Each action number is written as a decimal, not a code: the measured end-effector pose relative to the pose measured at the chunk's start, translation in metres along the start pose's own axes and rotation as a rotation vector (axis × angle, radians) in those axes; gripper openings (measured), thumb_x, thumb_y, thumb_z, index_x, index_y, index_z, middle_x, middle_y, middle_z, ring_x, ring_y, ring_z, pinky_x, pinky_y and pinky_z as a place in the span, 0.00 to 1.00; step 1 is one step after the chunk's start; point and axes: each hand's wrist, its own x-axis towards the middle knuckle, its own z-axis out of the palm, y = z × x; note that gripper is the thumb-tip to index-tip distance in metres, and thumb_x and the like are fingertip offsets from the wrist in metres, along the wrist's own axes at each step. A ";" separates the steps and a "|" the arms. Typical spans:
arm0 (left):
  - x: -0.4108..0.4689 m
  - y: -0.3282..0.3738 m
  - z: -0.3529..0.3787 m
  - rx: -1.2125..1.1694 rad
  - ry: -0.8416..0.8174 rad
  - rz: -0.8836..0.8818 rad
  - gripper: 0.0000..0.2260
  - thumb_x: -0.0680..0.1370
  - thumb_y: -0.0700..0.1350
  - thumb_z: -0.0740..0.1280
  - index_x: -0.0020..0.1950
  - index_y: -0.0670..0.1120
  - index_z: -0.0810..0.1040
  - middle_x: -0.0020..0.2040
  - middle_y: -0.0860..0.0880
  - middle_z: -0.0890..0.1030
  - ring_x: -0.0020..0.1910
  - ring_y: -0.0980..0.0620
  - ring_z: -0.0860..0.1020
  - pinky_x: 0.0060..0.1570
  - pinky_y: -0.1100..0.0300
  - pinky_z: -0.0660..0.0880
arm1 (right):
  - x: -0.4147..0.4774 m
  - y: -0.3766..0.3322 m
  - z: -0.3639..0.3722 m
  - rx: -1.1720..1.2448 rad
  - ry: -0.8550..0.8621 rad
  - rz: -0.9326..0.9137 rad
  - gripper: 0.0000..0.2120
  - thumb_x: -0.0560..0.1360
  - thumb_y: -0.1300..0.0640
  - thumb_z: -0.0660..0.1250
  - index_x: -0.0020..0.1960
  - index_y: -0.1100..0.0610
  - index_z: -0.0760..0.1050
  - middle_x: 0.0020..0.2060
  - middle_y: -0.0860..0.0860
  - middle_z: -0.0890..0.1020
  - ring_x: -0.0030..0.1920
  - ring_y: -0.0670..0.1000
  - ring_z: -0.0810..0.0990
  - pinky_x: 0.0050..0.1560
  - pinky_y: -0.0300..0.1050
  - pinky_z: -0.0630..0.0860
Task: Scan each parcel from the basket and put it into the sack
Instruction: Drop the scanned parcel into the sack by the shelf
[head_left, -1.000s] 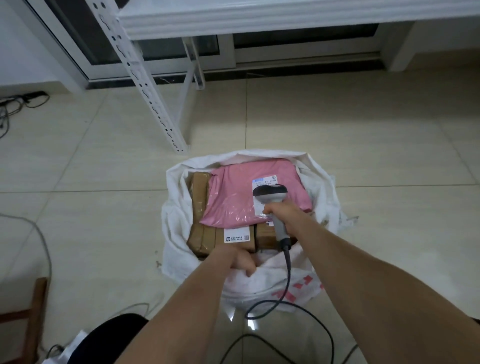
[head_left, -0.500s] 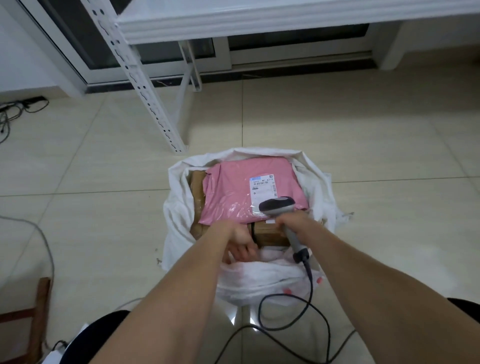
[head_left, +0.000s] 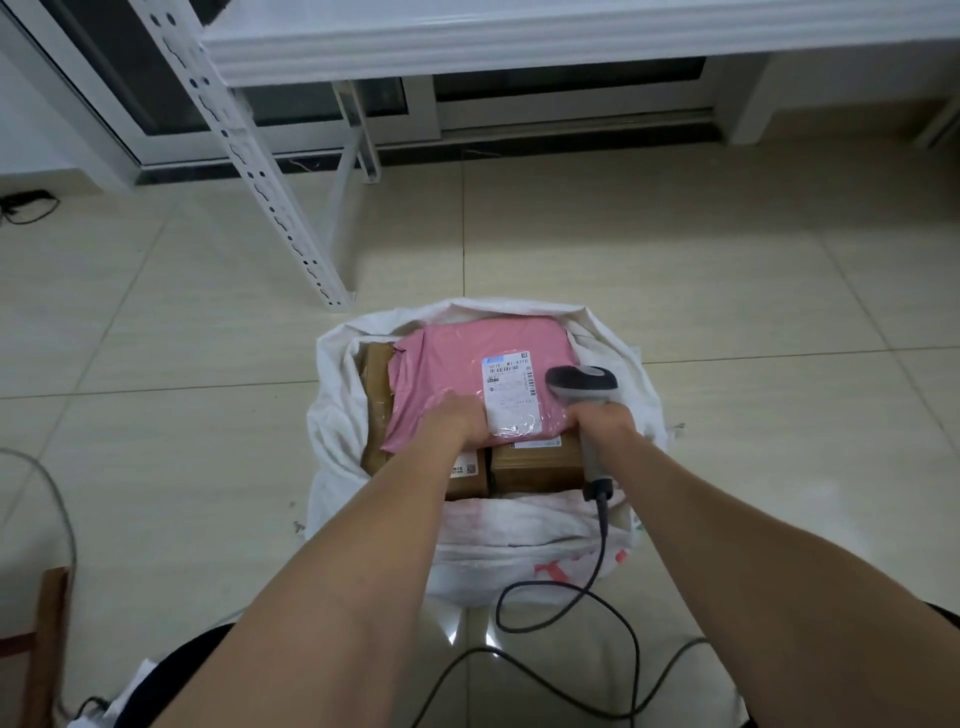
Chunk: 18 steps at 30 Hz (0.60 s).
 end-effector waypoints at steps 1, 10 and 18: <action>-0.007 0.003 -0.010 -0.006 0.023 -0.018 0.15 0.81 0.50 0.59 0.65 0.45 0.72 0.62 0.45 0.74 0.59 0.46 0.72 0.59 0.54 0.69 | -0.008 -0.008 -0.001 0.008 -0.013 -0.005 0.06 0.68 0.63 0.69 0.41 0.59 0.71 0.43 0.56 0.77 0.54 0.57 0.77 0.62 0.54 0.75; -0.097 0.048 -0.135 -0.030 0.051 -0.064 0.20 0.79 0.39 0.61 0.71 0.44 0.68 0.74 0.41 0.63 0.68 0.45 0.70 0.67 0.52 0.68 | -0.124 -0.074 -0.062 0.275 -0.067 -0.016 0.06 0.72 0.68 0.66 0.39 0.60 0.71 0.38 0.54 0.74 0.43 0.55 0.75 0.52 0.51 0.77; -0.209 0.134 -0.258 -0.035 0.144 0.028 0.19 0.78 0.39 0.60 0.69 0.44 0.70 0.66 0.42 0.67 0.62 0.43 0.72 0.61 0.53 0.72 | -0.256 -0.131 -0.179 0.473 -0.020 -0.005 0.09 0.69 0.71 0.62 0.32 0.61 0.69 0.28 0.57 0.73 0.28 0.53 0.70 0.35 0.45 0.70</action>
